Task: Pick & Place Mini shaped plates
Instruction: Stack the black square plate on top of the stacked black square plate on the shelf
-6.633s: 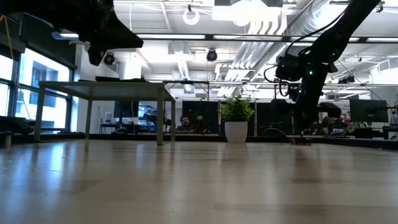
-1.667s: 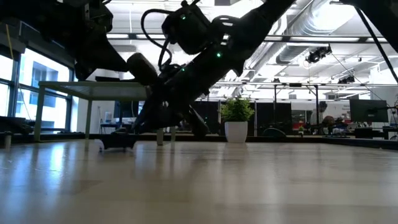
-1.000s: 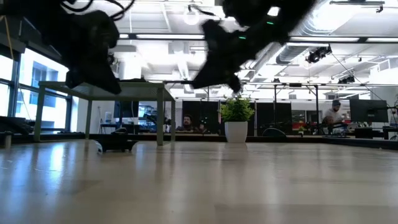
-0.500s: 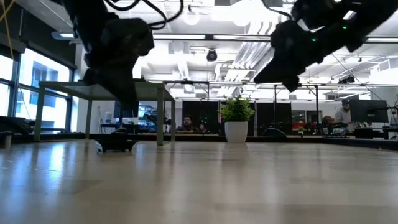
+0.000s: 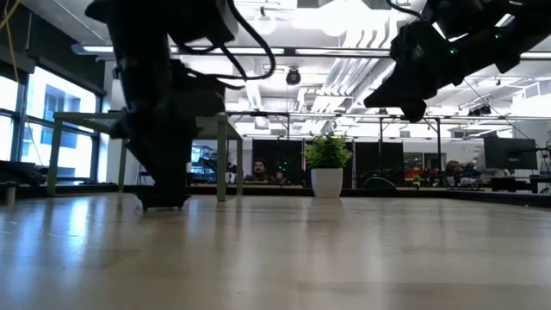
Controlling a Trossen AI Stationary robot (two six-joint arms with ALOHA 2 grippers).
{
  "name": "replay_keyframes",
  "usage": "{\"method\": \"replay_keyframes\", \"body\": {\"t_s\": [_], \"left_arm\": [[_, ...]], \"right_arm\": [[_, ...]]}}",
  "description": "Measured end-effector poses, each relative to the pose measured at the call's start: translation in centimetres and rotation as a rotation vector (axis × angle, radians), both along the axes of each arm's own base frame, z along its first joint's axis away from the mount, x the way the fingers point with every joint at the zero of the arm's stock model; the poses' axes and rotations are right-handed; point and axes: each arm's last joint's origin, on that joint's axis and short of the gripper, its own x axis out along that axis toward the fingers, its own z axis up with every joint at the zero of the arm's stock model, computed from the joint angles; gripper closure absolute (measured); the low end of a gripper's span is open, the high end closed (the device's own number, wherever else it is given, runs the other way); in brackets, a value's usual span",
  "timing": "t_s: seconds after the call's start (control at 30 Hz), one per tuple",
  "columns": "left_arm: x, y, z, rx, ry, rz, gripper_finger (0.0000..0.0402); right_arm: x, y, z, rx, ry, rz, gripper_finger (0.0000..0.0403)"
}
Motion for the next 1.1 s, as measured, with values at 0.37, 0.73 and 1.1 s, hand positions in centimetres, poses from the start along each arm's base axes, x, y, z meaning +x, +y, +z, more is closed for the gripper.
{"method": "replay_keyframes", "body": {"t_s": [0.37, 0.73, 1.1], "left_arm": [[-0.3, 0.1, -0.5, 0.019, 0.051, -0.003, 0.0366], [-0.2, -0.1, 0.5, -0.018, 0.108, -0.028, 0.0395], [0.4, 1.1, 3.7, 0.024, 0.207, -0.082, 0.0295]], "right_arm": [[-0.2, 0.0, 0.4, -0.001, -0.023, -0.009, 0.0401], [-0.2, 0.0, 0.3, 0.000, -0.017, -0.009, 0.0401], [-0.2, 0.0, 0.3, 0.002, -0.017, -0.006, 0.0401]]}}
